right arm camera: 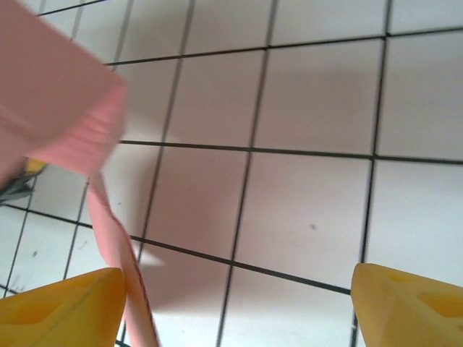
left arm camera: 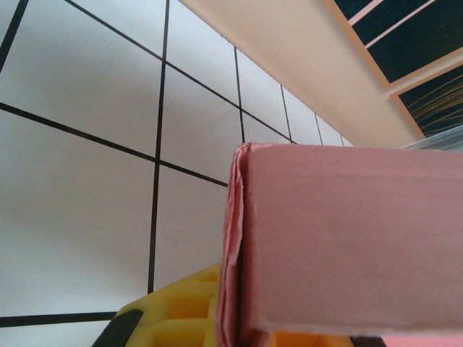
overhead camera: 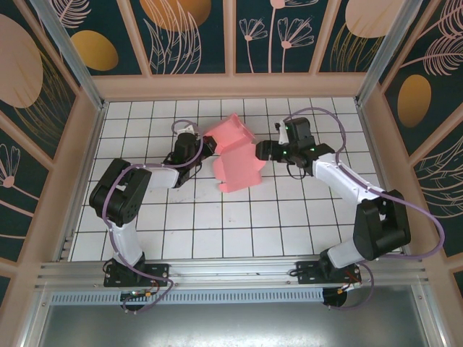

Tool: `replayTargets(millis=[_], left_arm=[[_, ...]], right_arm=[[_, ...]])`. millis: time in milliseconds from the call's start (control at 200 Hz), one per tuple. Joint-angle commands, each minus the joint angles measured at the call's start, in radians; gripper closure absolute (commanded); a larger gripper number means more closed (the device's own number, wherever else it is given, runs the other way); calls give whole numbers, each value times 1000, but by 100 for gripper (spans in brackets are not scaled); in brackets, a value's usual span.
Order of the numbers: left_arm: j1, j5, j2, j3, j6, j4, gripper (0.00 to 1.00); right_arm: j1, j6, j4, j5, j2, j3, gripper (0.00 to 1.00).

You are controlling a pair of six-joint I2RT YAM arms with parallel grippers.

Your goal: Fold the paper box

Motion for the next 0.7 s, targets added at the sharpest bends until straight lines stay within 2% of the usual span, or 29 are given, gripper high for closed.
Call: replayTargets(millis=[0,170,475,691], left_arm=[[11,27,-34,3,-59,65,100],[11,52,-29,10,-64,72,100],[11,39,-53,17,8,22,100],[11,46,-73,23,46,3,100]], right_arm=[[-21,27,3,-19,-38,-16,19],[-35,17,7,-52,-48,-7,20],[-72,-99,109,-239,-175,29,19],[-105,-119,109,-280,-76,196,22]])
